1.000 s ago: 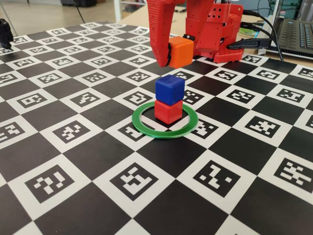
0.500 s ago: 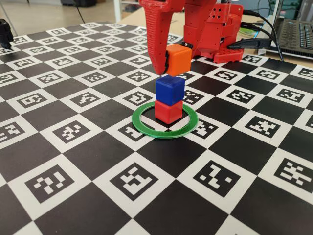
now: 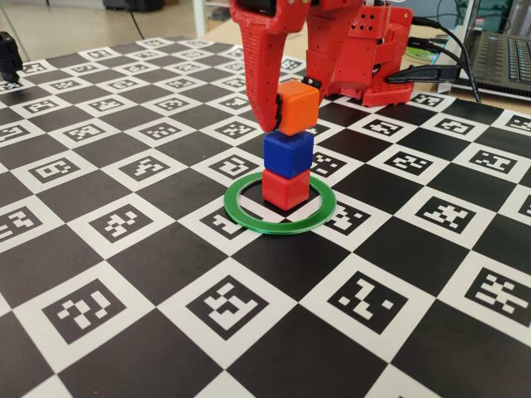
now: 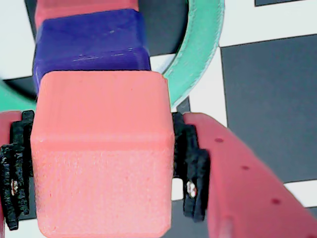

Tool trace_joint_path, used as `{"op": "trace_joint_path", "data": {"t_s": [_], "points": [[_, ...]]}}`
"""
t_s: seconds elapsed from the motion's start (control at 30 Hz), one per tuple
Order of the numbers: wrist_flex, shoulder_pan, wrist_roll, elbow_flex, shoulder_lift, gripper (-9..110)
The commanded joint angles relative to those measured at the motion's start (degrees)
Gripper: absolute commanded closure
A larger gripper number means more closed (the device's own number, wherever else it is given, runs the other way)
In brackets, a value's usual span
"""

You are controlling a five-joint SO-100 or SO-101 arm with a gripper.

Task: Grab the red cube then put it in the green circle then put the blue cube on top and finally the orange cube on top

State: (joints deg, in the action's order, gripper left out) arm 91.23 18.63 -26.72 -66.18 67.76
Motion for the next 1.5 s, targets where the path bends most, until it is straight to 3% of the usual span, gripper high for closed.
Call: {"op": "trace_joint_path", "data": {"t_s": [0.0,0.57,0.77,1.1,1.33,1.47], "points": [[-0.5,-0.5,0.0,0.5,1.8,93],[-1.0,-0.5,-0.8,-0.7,1.5,91],[-0.7,-0.4,-3.7,-1.5,1.8,70],[4.6,0.7,-2.5,1.9,6.2,51],[12.0,1.5,3.7,4.0,15.1,50],[11.0,-0.9,7.0,1.1,22.2,56]]}}
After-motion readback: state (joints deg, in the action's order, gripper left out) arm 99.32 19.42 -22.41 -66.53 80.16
